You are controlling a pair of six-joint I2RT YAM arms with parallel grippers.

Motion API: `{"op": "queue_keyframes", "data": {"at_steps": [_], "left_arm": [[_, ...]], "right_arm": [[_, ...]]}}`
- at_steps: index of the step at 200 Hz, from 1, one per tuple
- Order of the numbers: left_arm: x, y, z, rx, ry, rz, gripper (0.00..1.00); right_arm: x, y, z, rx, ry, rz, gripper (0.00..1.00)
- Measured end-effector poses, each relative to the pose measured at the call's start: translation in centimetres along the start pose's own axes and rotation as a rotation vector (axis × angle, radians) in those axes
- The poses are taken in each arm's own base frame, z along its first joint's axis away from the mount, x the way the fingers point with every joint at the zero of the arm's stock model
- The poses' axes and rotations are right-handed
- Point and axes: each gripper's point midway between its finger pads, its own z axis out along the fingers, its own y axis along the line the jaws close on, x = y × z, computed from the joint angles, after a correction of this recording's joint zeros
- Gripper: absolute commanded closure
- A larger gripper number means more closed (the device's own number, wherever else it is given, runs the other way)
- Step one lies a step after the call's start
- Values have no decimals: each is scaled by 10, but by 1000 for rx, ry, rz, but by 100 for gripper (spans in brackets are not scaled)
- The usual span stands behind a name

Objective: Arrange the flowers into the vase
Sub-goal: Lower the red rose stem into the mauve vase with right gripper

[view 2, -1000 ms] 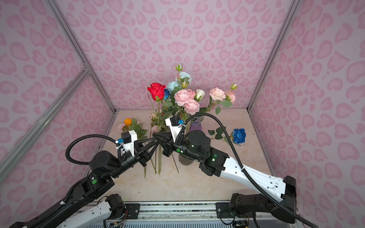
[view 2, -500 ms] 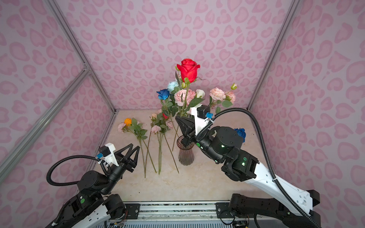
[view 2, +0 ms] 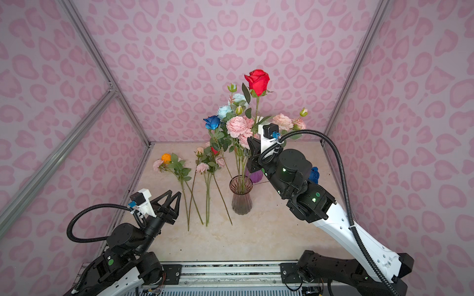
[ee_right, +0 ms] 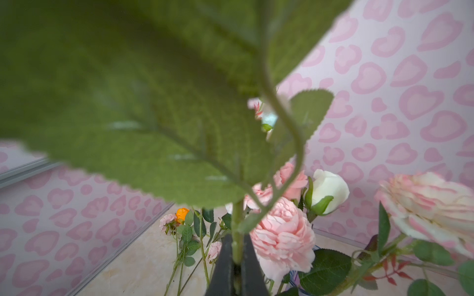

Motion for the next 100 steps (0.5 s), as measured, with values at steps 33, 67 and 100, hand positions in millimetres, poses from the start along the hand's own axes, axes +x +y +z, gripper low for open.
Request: {"op": "queue_keyframes", "data": {"at_steps": [33, 67, 100], "left_arm": [[7, 2, 2, -6, 17, -11, 46], [11, 2, 5, -12, 31, -5, 46], [17, 3, 8, -20, 50, -2, 46]], "right_arm": [[30, -1, 8, 2, 65, 5, 100], [57, -4, 13, 9, 118, 23, 100], [87, -9, 16, 23, 178, 34, 97]]}}
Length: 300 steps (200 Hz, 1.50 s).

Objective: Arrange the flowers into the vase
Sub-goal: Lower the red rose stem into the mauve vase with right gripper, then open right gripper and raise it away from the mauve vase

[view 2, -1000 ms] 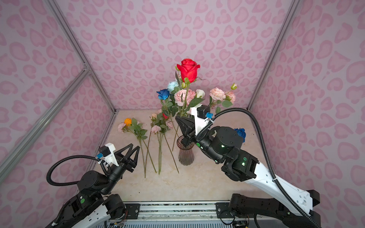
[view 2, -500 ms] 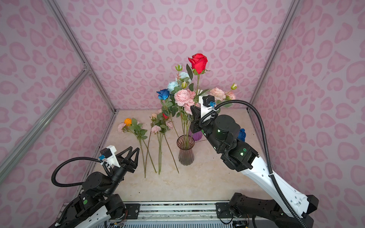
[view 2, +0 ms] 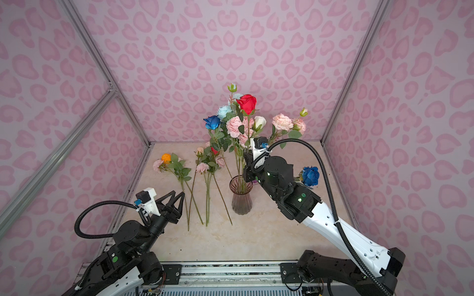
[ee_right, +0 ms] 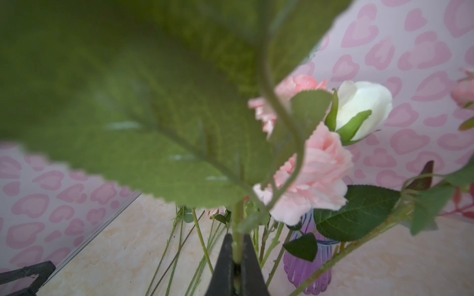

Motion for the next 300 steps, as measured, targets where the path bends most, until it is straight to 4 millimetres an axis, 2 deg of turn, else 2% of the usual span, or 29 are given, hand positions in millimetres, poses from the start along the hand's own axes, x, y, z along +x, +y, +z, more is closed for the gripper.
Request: {"op": "queue_keyframes", "data": {"at_steps": [16, 40, 68, 132, 165, 201, 232, 251, 277, 300], "left_arm": [[2, 0, 1, -3, 6, -3, 46], [2, -1, 2, 1, 9, -9, 46], [3, -1, 3, 4, 10, -15, 46], [9, 0, 5, -3, 26, -11, 46], [14, 1, 6, -4, 35, -11, 46], [19, 2, 8, -9, 45, -9, 46], [24, 4, 10, -15, 56, -4, 46], [28, 6, 11, -22, 64, -6, 46], [34, 12, 13, -50, 72, -4, 45], [41, 20, 17, -103, 92, 7, 36]], "right_arm": [[10, -2, 2, 5, 19, 3, 93], [20, -4, 4, 10, 39, 7, 76], [22, -4, 2, 6, 42, 13, 66], [27, -3, -3, -5, 51, 32, 65], [31, -6, -18, 1, 55, 38, 64], [21, -2, -33, 9, 37, 32, 63], [1, 5, -45, 9, 6, 23, 61], [-7, 1, -49, 40, -1, 20, 60], [-5, -15, -59, 115, 13, 28, 60], [-12, -33, -74, 194, 5, 60, 62]]}}
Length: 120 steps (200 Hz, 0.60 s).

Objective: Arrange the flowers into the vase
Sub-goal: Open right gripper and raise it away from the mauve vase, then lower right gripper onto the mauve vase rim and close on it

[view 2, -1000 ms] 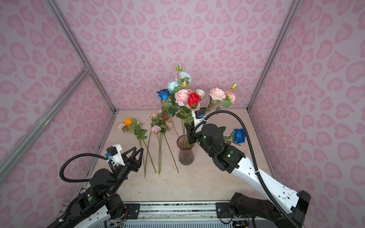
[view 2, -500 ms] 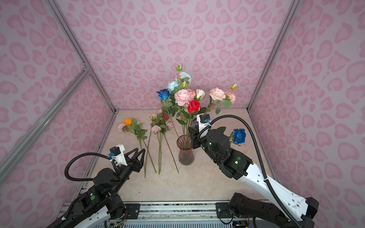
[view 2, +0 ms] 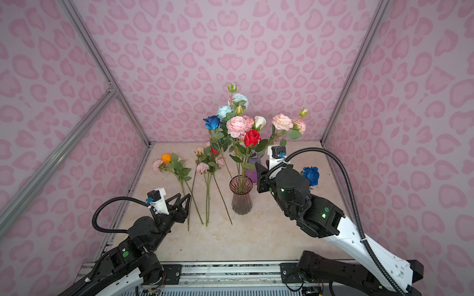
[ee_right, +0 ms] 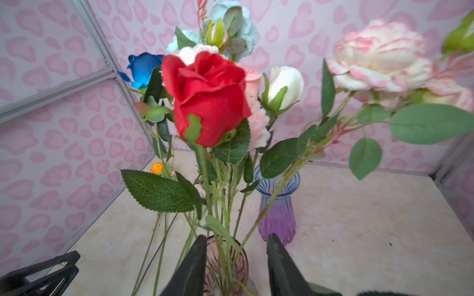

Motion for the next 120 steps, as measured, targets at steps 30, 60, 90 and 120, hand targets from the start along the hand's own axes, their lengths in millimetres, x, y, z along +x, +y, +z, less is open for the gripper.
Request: {"op": "queue_keyframes", "data": {"at_steps": [30, 60, 90, 120], "left_arm": [[6, 5, 8, -56, 31, 2, 29], [9, 8, 14, -96, 51, -15, 27], [12, 10, 17, -122, 69, -12, 27], [14, 14, 15, -137, 79, -16, 27]], "right_arm": [[-11, -25, -16, 111, 19, 62, 64], [2, -43, -28, 189, 112, 107, 69], [33, -49, -40, 200, 221, 167, 74], [77, -28, -34, 163, 364, 201, 76]]}}
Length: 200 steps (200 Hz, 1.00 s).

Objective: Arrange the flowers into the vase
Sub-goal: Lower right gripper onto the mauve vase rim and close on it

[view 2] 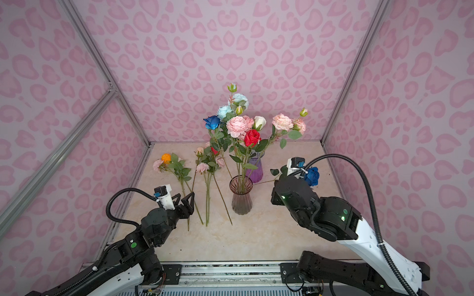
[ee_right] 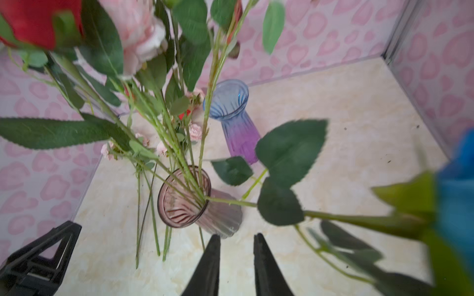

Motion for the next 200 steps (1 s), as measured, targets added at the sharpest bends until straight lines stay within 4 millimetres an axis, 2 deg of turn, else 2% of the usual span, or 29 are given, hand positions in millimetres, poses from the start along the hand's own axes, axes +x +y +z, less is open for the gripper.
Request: {"op": "queue_keyframes", "data": {"at_steps": [17, 44, 66, 89, 126, 140, 179, 200], "left_arm": [[1, 4, -3, -6, -5, -4, 27], [-1, 8, -7, -5, -22, -13, 27], [2, 10, -7, -4, -20, -16, 28], [3, 7, -8, 13, -13, -19, 28], [2, 7, -11, 28, -20, -27, 28], [2, 8, -13, 36, -27, -34, 28], [5, 12, -15, 37, -34, -40, 28], [5, 12, -14, 33, -32, -38, 28]], "right_arm": [[26, 16, 16, -11, 83, -1, 75], [63, 30, 40, -23, 167, 47, 69], [82, 37, 56, -18, 205, 92, 67], [81, 42, 66, -20, 204, 145, 66], [70, 33, 91, 19, 224, 231, 66], [70, 37, 97, 12, 250, 234, 66], [65, 36, 115, 16, 288, 236, 76], [65, 33, 124, 28, 312, 230, 77]]}}
